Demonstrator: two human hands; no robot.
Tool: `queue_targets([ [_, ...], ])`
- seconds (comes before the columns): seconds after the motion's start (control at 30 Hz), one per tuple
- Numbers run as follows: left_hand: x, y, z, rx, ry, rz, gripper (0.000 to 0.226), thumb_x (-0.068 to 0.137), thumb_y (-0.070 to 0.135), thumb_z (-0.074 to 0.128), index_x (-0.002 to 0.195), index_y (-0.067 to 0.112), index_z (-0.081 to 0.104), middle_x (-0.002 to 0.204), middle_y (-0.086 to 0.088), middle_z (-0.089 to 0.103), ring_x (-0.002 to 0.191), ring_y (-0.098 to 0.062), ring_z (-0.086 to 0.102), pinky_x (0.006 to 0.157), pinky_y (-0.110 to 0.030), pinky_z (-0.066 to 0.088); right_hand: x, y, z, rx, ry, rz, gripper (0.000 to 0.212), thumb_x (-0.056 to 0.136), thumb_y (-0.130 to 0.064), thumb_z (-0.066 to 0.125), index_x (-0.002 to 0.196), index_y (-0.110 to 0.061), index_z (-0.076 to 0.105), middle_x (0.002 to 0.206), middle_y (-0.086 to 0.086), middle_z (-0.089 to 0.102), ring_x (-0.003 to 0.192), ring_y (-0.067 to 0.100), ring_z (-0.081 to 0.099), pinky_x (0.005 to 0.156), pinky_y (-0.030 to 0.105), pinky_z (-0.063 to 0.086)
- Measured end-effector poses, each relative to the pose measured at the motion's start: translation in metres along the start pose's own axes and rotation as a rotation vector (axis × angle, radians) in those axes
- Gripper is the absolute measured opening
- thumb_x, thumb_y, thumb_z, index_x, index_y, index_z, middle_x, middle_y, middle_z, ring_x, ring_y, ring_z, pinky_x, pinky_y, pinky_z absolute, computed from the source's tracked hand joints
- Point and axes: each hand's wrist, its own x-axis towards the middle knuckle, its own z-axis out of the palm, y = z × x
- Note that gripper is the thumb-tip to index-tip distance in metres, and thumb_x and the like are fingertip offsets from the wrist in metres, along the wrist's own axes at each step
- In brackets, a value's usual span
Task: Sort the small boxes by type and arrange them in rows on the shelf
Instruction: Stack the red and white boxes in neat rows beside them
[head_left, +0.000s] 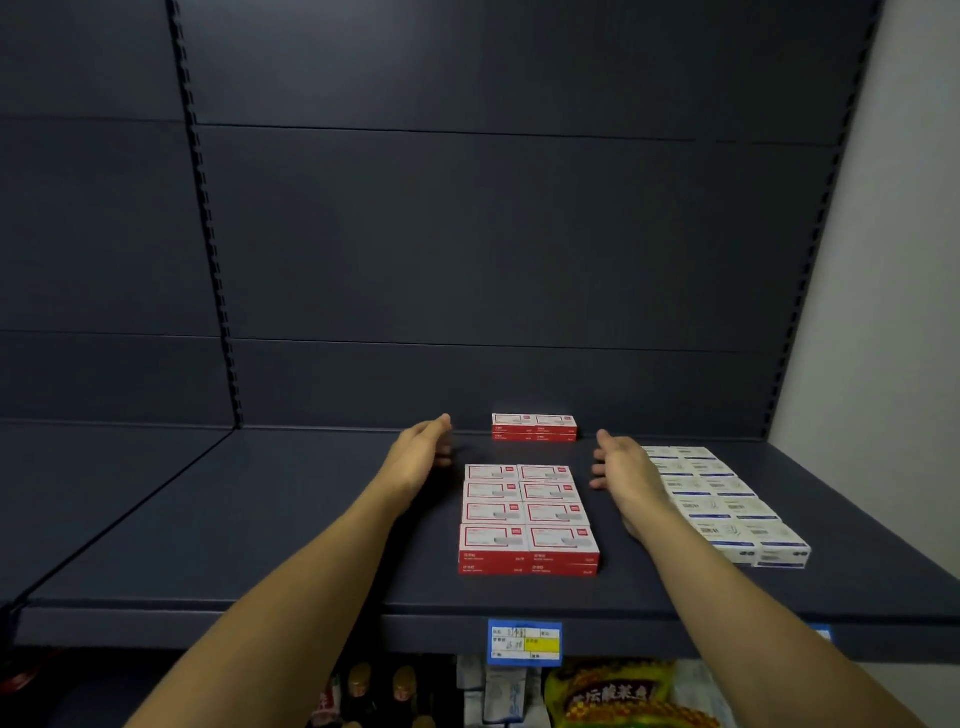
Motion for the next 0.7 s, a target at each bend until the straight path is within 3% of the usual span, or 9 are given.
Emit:
queue_targets([
  [0.23,0.026,0.001,0.022,-0.074,0.059,0.028,0.022,0.1,0.035,0.054,0.1,0.021,0.07,0.106,-0.004,0.071,0.102,-0.021,0.067,0.093,-0.04,0.056,0.023,0.0,0.013,0.051,0.1,-0.032,0.023,0.097,-0.044,0.052,0.086,-0.026,0.06,0.085,0.0,0.067,0.088,0.027,0.067,0.09,0.049,0.053],
  [0.37,0.042,0.001,0.033,-0.081,0.026,0.037,0.018,0.1,0.029,0.055,0.101,0.022,0.071,0.109,-0.005,0.071,0.103,-0.021,0.066,0.093,-0.04,0.057,0.034,0.0,0.02,-0.003,0.144,-0.052,0.024,0.099,-0.043,0.048,0.099,-0.023,0.061,0.092,-0.003,0.063,0.093,0.025,0.063,0.083,0.037,0.048],
  [0.47,0.056,0.001,0.038,-0.102,0.036,0.035,0.018,0.099,0.028,0.055,0.104,0.022,0.071,0.11,-0.004,0.07,0.103,-0.019,0.067,0.093,-0.04,0.057,0.039,-0.005,0.024,-0.025,0.166,-0.079,0.024,0.102,-0.038,0.047,0.102,-0.018,0.061,0.086,-0.004,0.059,0.084,0.018,0.057,0.077,0.031,0.039],
  [0.7,0.081,-0.001,0.051,-0.079,0.077,0.037,0.02,0.099,0.024,0.054,0.104,0.018,0.072,0.105,-0.002,0.07,0.1,-0.017,0.066,0.09,-0.035,0.058,0.064,-0.007,0.033,-0.069,0.166,-0.083,0.03,0.103,-0.039,0.045,0.106,-0.014,0.061,0.09,0.0,0.06,0.075,0.008,0.051,0.076,0.03,0.037],
])
